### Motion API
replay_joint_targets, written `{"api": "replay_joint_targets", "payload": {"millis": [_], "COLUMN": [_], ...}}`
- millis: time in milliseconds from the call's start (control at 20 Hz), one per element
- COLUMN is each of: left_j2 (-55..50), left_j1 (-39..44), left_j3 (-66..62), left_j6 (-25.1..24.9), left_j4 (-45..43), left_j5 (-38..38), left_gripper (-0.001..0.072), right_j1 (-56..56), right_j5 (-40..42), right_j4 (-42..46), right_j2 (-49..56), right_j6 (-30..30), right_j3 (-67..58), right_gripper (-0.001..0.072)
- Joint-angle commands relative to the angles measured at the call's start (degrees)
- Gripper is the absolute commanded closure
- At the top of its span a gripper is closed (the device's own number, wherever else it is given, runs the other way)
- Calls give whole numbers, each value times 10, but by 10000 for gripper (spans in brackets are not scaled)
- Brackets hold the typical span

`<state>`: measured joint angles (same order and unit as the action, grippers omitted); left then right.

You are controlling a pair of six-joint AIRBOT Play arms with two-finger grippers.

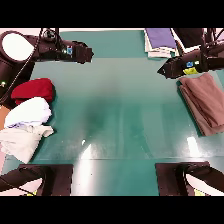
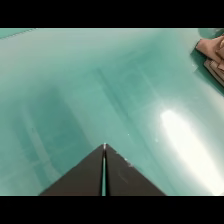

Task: Fold the shirts.

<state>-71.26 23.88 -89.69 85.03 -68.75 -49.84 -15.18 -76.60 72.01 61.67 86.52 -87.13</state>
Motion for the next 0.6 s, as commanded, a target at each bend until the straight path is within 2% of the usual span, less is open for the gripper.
{"api": "replay_joint_targets", "payload": {"millis": [0, 550], "left_j2": [0, 0], "left_j1": [0, 0], "left_j3": [-1, -1], "left_j6": [0, 4], "left_j4": [0, 7], "left_j5": [2, 3], "left_gripper": [682, 683], "right_j1": [-1, -1], "right_j5": [0, 0], "right_j4": [0, 0], "right_j2": [0, 0], "right_j6": [0, 0], "right_j3": [0, 0], "right_gripper": [692, 692]}}
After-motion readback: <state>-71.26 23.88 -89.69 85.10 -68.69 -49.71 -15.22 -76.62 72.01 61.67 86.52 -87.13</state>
